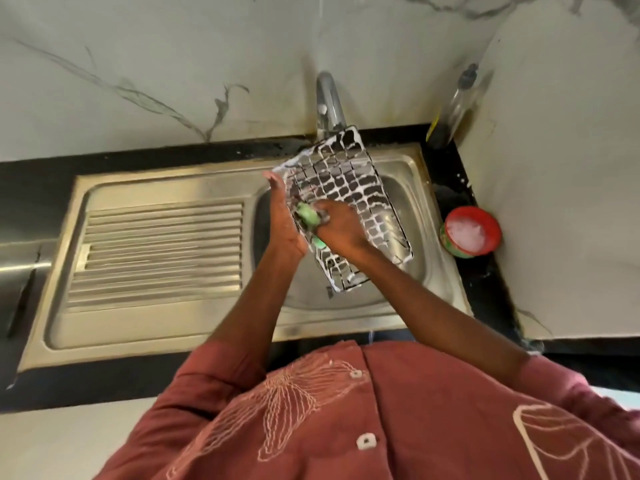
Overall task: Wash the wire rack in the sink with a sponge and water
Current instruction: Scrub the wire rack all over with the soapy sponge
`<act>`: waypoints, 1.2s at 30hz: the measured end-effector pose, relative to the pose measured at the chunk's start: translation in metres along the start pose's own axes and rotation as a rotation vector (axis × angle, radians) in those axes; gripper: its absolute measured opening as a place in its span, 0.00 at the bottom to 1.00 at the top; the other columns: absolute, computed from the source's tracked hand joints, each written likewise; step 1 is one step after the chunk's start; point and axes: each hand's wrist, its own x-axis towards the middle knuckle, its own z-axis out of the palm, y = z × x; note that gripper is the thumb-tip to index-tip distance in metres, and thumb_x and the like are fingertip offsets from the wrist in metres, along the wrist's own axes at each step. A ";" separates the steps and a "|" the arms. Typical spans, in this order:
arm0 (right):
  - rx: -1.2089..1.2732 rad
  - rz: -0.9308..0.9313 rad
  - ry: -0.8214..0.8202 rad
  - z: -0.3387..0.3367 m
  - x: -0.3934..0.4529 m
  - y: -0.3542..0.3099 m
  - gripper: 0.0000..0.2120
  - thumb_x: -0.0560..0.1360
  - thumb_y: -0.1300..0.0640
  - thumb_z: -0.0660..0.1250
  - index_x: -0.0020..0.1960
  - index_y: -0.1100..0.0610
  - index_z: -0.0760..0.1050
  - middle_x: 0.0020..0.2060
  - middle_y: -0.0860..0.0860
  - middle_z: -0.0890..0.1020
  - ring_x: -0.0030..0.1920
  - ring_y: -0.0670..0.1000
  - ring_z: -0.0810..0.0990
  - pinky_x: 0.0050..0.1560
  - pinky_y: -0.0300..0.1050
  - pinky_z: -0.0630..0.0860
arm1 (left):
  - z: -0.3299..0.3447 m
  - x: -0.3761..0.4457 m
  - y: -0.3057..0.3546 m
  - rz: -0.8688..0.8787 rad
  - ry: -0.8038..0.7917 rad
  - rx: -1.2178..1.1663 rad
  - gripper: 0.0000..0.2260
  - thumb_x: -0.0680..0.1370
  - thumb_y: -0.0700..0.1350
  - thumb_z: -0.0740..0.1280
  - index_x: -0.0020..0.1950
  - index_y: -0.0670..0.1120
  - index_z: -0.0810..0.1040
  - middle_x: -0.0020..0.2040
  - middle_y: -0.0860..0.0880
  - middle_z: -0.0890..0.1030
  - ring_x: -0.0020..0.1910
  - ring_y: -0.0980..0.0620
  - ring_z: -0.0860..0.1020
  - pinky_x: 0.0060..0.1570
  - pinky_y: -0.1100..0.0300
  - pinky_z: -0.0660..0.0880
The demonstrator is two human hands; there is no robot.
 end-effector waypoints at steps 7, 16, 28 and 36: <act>0.379 0.105 -0.271 -0.030 -0.018 -0.006 0.21 0.73 0.75 0.68 0.63 0.63 0.79 0.60 0.53 0.81 0.47 0.45 0.82 0.41 0.38 0.81 | -0.012 0.008 -0.006 -0.010 0.073 -0.112 0.52 0.63 0.79 0.70 0.81 0.54 0.66 0.78 0.40 0.70 0.72 0.34 0.73 0.66 0.33 0.74; -0.030 0.028 0.053 -0.009 -0.008 -0.007 0.17 0.73 0.64 0.73 0.61 0.55 0.82 0.50 0.54 0.86 0.45 0.52 0.85 0.43 0.51 0.84 | 0.006 -0.007 -0.001 0.022 0.072 -0.033 0.42 0.70 0.78 0.61 0.78 0.55 0.69 0.63 0.42 0.83 0.53 0.44 0.85 0.54 0.43 0.82; -0.021 0.010 0.088 -0.005 -0.016 -0.007 0.15 0.74 0.59 0.74 0.60 0.56 0.81 0.49 0.48 0.85 0.42 0.51 0.85 0.43 0.49 0.83 | 0.000 0.000 -0.012 -0.006 0.025 -0.035 0.43 0.73 0.78 0.61 0.74 0.46 0.75 0.59 0.40 0.85 0.50 0.39 0.84 0.52 0.43 0.82; -0.087 0.048 -0.116 -0.025 -0.004 0.009 0.16 0.72 0.68 0.70 0.59 0.58 0.81 0.57 0.55 0.83 0.47 0.53 0.82 0.42 0.47 0.82 | -0.008 0.007 -0.008 0.007 0.016 -0.093 0.42 0.73 0.77 0.59 0.73 0.47 0.76 0.64 0.38 0.83 0.62 0.35 0.82 0.64 0.32 0.75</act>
